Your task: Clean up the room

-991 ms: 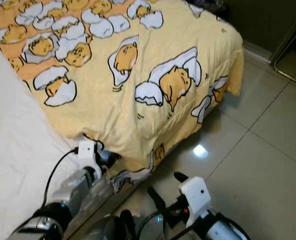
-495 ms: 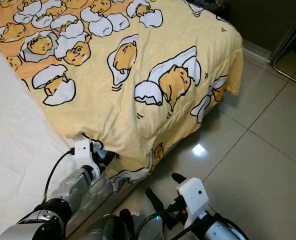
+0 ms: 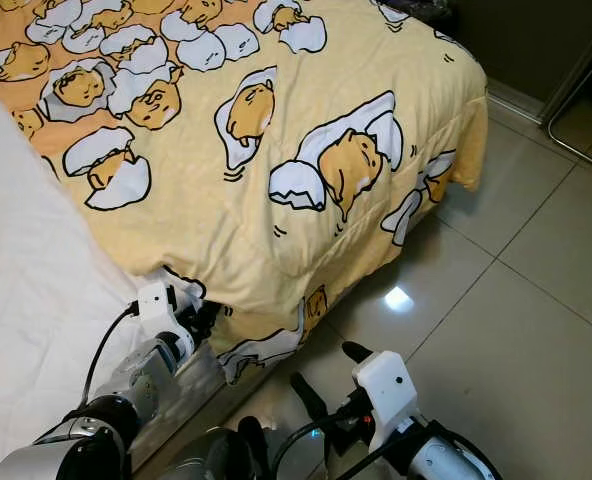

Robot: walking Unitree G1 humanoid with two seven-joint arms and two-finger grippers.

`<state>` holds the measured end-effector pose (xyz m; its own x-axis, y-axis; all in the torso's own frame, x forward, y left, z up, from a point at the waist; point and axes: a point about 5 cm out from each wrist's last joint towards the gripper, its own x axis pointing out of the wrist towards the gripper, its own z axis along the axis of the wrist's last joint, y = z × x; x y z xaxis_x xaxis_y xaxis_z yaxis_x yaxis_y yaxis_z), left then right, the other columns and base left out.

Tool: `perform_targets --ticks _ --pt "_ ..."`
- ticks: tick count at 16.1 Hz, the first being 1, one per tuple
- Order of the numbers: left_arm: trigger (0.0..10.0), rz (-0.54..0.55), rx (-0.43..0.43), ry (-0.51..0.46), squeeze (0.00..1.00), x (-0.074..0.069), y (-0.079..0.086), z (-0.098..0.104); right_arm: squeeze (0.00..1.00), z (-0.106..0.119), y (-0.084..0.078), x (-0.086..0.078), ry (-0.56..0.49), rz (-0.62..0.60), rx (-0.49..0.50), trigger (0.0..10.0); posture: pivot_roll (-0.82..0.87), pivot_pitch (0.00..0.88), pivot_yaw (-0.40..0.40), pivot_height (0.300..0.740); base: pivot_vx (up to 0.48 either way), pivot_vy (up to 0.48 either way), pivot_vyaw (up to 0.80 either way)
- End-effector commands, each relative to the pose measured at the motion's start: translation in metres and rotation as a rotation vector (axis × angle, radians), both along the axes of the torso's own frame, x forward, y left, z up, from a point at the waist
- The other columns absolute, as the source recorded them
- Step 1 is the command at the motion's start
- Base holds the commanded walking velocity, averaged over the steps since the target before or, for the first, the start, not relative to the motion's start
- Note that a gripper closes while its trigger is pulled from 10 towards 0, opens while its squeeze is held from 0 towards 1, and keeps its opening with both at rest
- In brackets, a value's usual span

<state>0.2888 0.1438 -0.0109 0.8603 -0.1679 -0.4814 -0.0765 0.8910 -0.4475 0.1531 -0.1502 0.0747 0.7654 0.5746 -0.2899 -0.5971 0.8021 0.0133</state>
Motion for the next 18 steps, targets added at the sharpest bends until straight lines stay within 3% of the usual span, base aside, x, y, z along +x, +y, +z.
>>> perform_targets --ticks 1,7,8,11,13,16,17,18 --pt "0.0 0.037 -0.019 0.074 0.00 -0.018 0.009 -0.017 0.00 -0.002 0.003 -0.004 0.021 0.025 0.014 10.0 -0.32 0.231 0.150 0.740 0.000 0.000 0.00" --pt "0.0 0.067 -0.014 0.127 0.00 -0.048 0.017 -0.037 0.00 -0.004 0.004 -0.003 0.025 0.039 0.012 10.0 -0.30 0.212 0.152 0.740 0.000 0.000 0.00" --pt "0.0 0.045 0.004 0.147 0.00 -0.064 0.016 -0.046 0.00 -0.005 0.003 -0.002 0.026 0.042 0.011 10.0 -0.30 0.204 0.152 0.740 0.000 0.000 0.00" --pt "0.0 0.008 0.024 0.165 0.00 -0.082 0.014 -0.055 0.00 -0.006 0.004 -0.002 0.028 0.046 0.010 10.0 -0.29 0.201 0.154 0.740 0.000 0.000 0.00" --pt "0.0 -0.117 0.079 0.177 0.00 -0.106 0.006 -0.064 0.00 -0.007 0.005 -0.003 0.031 0.051 0.011 10.0 -0.29 0.199 0.156 0.740 0.000 0.000 0.00" --pt "0.0 -0.185 0.105 0.187 0.00 -0.123 0.000 -0.069 0.00 -0.007 0.005 -0.003 0.032 0.053 0.011 10.0 -0.28 0.201 0.157 0.740 0.000 0.000 0.00" --pt "0.0 -0.195 0.138 0.172 0.00 -0.123 -0.001 -0.068 0.00 -0.007 0.005 -0.003 0.031 0.053 0.012 10.0 -0.28 0.201 0.157 0.740 0.000 0.000 0.00" --pt "7.5 -0.207 0.197 0.013 0.00 -0.102 -0.003 -0.048 0.00 -0.007 0.005 -0.003 0.029 0.052 0.012 10.0 -0.28 0.205 0.156 0.740 0.000 0.000 0.00"
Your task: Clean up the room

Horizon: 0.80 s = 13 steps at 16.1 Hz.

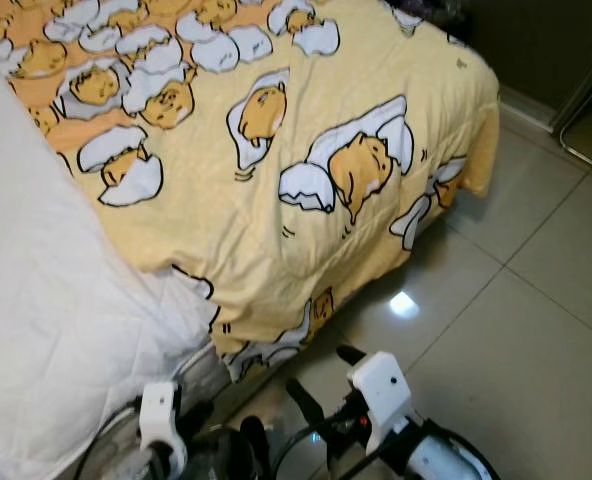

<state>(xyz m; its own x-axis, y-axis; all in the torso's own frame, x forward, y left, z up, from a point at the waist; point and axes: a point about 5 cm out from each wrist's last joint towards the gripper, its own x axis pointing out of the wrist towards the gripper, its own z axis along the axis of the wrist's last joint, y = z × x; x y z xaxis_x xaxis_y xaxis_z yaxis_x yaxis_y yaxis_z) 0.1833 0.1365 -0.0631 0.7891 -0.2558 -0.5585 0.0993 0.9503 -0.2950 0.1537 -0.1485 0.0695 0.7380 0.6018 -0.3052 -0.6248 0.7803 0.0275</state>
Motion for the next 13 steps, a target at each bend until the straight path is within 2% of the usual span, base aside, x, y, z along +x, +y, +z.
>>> perform_targets --ticks 1,2,4,5,6,8,13 --pt "7.5 -0.010 0.038 -0.097 0.00 0.010 0.003 0.013 0.00 -0.001 0.003 -0.004 0.007 0.016 0.011 10.0 -0.28 0.209 0.154 0.740 0.000 0.000 0.00" --pt "10.0 -0.030 0.071 -0.222 1.00 0.028 -0.001 0.034 0.00 -0.001 0.002 -0.003 0.006 0.014 0.009 10.0 -0.28 0.212 0.154 0.740 0.000 0.000 0.00" --pt "10.0 -0.025 0.083 -0.310 1.00 0.047 -0.003 0.053 0.00 -0.001 0.001 -0.004 0.005 0.011 0.007 10.0 -0.28 0.214 0.154 0.740 0.000 0.000 0.00" --pt "10.0 0.003 0.086 -0.340 1.00 0.063 0.001 0.064 0.00 -0.001 0.001 -0.003 0.005 0.010 0.006 10.0 -0.29 0.217 0.155 0.740 0.000 0.000 0.00" --pt "10.0 0.028 0.103 -0.329 1.00 0.073 0.006 0.066 0.00 -0.002 0.002 -0.003 0.006 0.012 0.008 10.0 -0.29 0.219 0.154 0.740 0.000 0.000 0.00" --pt "10.0 0.058 0.126 -0.269 1.00 0.078 0.014 0.061 0.00 -0.001 0.003 -0.003 0.006 0.013 0.008 10.0 -0.29 0.222 0.152 0.740 0.000 0.000 0.00" --pt "10.0 0.095 0.143 -0.266 1.00 0.076 0.023 0.064 0.00 0.000 0.001 -0.007 0.009 0.006 0.003 10.0 -0.30 0.227 0.155 0.740 0.000 0.000 0.00"
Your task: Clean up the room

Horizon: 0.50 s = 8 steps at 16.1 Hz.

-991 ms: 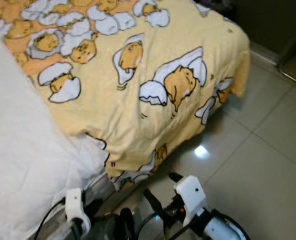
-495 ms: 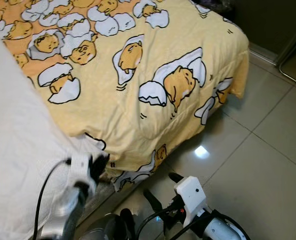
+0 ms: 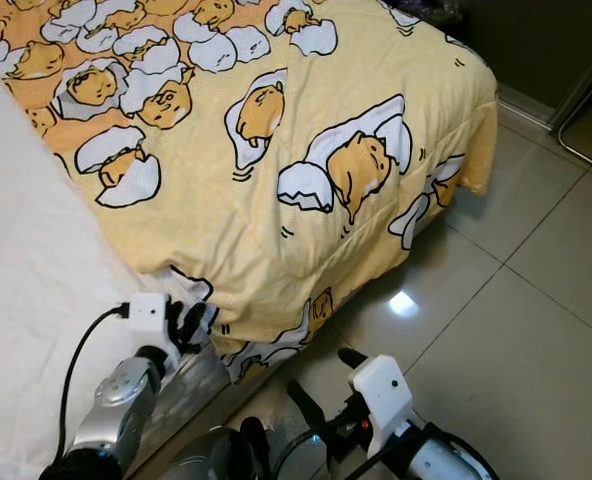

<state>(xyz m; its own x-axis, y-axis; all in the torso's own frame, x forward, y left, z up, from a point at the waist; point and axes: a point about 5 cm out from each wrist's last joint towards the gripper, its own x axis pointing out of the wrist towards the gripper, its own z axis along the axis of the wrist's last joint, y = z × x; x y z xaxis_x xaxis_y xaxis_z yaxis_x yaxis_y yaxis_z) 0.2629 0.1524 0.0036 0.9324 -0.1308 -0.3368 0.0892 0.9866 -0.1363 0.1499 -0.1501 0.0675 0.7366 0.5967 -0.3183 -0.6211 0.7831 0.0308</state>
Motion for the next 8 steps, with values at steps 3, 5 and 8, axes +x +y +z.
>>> perform_targets --ticks 3,5,8 --pt "10.0 0.030 -0.016 0.040 1.00 -0.011 0.009 -0.007 0.00 0.001 0.004 -0.003 -0.001 0.012 0.013 10.0 -0.28 0.227 0.151 0.740 0.000 0.000 0.00" --pt "10.0 0.045 -0.080 0.065 1.00 -0.010 0.005 -0.010 0.00 0.002 0.006 -0.001 -0.002 0.019 0.015 10.0 -0.28 0.227 0.146 0.740 0.000 0.000 0.00" --pt "10.0 0.088 -0.237 0.156 1.00 -0.006 -0.001 -0.017 0.00 0.003 0.004 -0.001 -0.004 0.021 0.012 10.0 -0.29 0.228 0.142 0.740 0.000 0.000 0.00"
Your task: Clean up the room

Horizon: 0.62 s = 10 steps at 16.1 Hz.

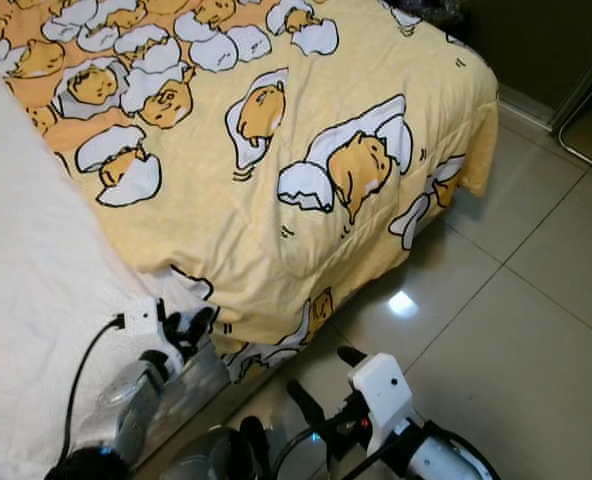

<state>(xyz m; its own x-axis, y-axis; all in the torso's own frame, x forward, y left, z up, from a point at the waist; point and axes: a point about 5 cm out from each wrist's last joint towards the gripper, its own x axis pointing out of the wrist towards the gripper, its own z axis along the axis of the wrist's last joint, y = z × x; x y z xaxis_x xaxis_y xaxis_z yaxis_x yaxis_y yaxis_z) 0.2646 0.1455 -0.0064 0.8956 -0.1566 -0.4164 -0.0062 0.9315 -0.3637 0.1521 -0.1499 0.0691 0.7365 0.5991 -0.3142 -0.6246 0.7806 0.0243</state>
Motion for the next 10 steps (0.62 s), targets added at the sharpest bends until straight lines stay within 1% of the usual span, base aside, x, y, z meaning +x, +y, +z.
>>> perform_targets --ticks 1,3,4,5,6,9,10 --pt "10.0 0.004 -0.004 0.044 1.00 -0.007 0.004 -0.009 0.00 0.002 0.004 -0.003 0.003 0.017 0.014 10.0 -0.30 0.229 0.142 0.740 0.000 0.000 0.00" --pt "10.0 -0.033 -0.008 0.079 1.00 -0.002 -0.003 -0.012 0.00 0.002 0.004 -0.003 0.004 0.018 0.014 10.0 -0.30 0.229 0.142 0.740 0.000 0.000 0.00" --pt "10.0 -0.050 0.039 0.095 1.00 0.003 -0.004 -0.012 0.00 0.002 0.004 -0.003 0.004 0.018 0.014 10.0 -0.30 0.234 0.142 0.740 0.000 0.000 0.00" --pt "10.0 -0.058 0.055 0.097 0.00 0.005 -0.005 -0.012 0.00 0.003 0.004 -0.004 0.005 0.018 0.014 10.0 -0.30 0.234 0.142 0.740 0.000 0.000 0.00" --pt "10.0 -0.043 0.019 0.120 0.00 0.012 -0.008 -0.010 0.00 0.003 0.004 -0.006 0.008 0.019 0.014 10.0 -0.31 0.241 0.140 0.740 0.000 0.000 0.00" --pt "10.0 -0.018 0.022 0.137 0.00 0.021 -0.007 -0.007 0.00 0.003 0.003 -0.008 0.013 0.015 0.009 10.0 -0.32 0.242 0.142 0.740 0.000 0.000 0.00" --pt "10.0 -0.014 0.022 0.144 0.00 0.020 -0.007 -0.009 0.00 0.003 0.003 -0.008 0.013 0.012 0.009 10.0 -0.32 0.241 0.143 0.740 0.000 0.000 0.00"
